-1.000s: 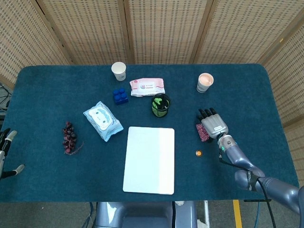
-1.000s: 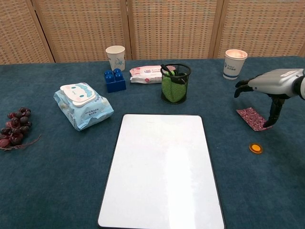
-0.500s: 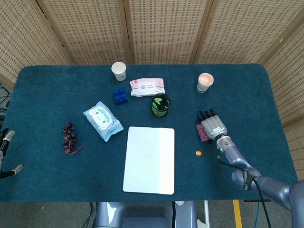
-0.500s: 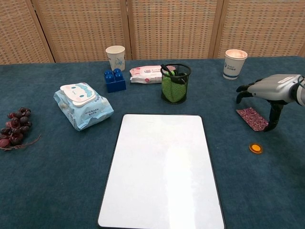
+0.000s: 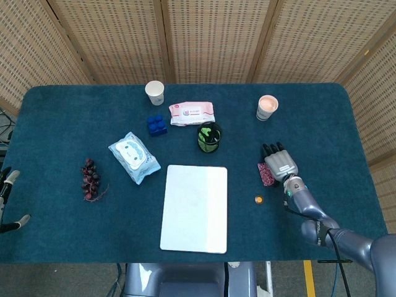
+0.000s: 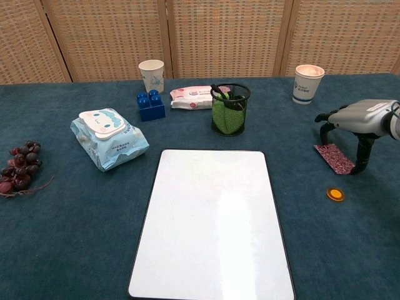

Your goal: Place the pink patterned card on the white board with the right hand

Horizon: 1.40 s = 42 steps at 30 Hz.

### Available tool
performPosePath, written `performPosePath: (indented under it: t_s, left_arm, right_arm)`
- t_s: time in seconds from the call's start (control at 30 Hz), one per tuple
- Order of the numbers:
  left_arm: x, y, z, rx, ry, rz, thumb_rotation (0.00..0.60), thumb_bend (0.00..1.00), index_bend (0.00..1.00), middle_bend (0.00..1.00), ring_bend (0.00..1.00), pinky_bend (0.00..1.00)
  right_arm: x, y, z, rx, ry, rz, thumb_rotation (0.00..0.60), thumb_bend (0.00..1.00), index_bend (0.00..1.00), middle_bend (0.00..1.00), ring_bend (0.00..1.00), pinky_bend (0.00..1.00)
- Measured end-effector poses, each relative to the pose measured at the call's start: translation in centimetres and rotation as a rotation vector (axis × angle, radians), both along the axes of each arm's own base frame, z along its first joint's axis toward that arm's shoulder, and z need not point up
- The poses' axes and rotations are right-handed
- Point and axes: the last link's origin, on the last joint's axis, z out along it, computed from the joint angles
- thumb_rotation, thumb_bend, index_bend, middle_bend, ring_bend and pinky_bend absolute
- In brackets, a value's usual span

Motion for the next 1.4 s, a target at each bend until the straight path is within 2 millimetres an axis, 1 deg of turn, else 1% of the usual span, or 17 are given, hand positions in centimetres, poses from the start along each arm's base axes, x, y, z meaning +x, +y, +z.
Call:
performPosePath:
  t_s: [0.17,0.37,0.57,0.7,0.87,0.97,1.07,1.2,1.33,1.37,1.4]
  left_arm:
    - [0.0,0.0,0.0,-0.002,-0.001,0.001,0.600,0.00,0.00,0.00,0.00,0.00]
    - [0.1,-0.1,0.0,-0.005,-0.006,-0.002,0.600,0.00,0.00,0.00,0.00,0.00]
    - [0.2,-0.1,0.1,-0.011,-0.012,-0.007,0.600,0.00,0.00,0.00,0.00,0.00]
    - [0.3,-0.3,0.2,-0.008,-0.019,-0.017,0.600,0.00,0.00,0.00,0.00,0.00]
    - [0.4,-0.5,0.5,-0.011,-0.032,-0.030,0.600,0.00,0.00,0.00,0.00,0.00]
    - [0.4,-0.7,0.6,-0.013,-0.038,-0.033,0.600,0.00,0.00,0.00,0.00,0.00]
    - [0.4,-0.8,0.8,-0.012,-0.044,-0.034,0.600,0.00,0.00,0.00,0.00,0.00]
    - [0.3,-0.9,1.0,-0.012,-0.051,-0.037,0.600,0.00,0.00,0.00,0.00,0.00]
    - [0.3,-1.0,1.1,-0.012,-0.055,-0.035,0.600,0.00,0.00,0.00,0.00,0.00]
    - [0.2,-1.0,1.1,-0.012,-0.055,-0.034,0.600,0.00,0.00,0.00,0.00,0.00]
    - [0.2,-0.9,1.1,-0.013,-0.056,-0.032,0.600,0.00,0.00,0.00,0.00,0.00]
  right_arm:
    - [0.2,0.1,0.2,-0.004,-0.017,-0.001,0.600,0.13,0.47,0.00,0.00,0.00]
    - [1.2,0.5,0.9,-0.002,-0.062,0.009,0.600,0.13,0.47,0.00,0.00,0.00]
    - [3.6,1.8,2.1,0.016,-0.125,0.044,0.600,0.13,0.47,0.00,0.00,0.00]
    - [5.8,3.0,2.9,0.031,-0.171,0.076,0.600,0.13,0.47,0.00,0.00,0.00]
    - [8.7,5.0,3.0,0.062,-0.224,0.104,0.600,0.13,0.47,0.00,0.00,0.00]
    - [10.5,5.9,2.6,0.073,-0.241,0.111,0.600,0.13,0.47,0.00,0.00,0.00]
    - [11.9,6.7,1.5,0.083,-0.248,0.107,0.600,0.13,0.47,0.00,0.00,0.00]
    - [14.1,7.8,-1.2,0.117,-0.277,0.086,0.600,0.13,0.47,0.00,0.00,0.00]
    - [15.5,8.4,-3.5,0.126,-0.284,0.057,0.600,0.13,0.47,0.00,0.00,0.00]
    - [15.7,8.5,-3.8,0.125,-0.285,0.047,0.600,0.13,0.46,0.00,0.00,0.00]
    - [15.9,8.5,-4.3,0.124,-0.288,0.033,0.600,0.12,0.43,0.00,0.00,0.00]
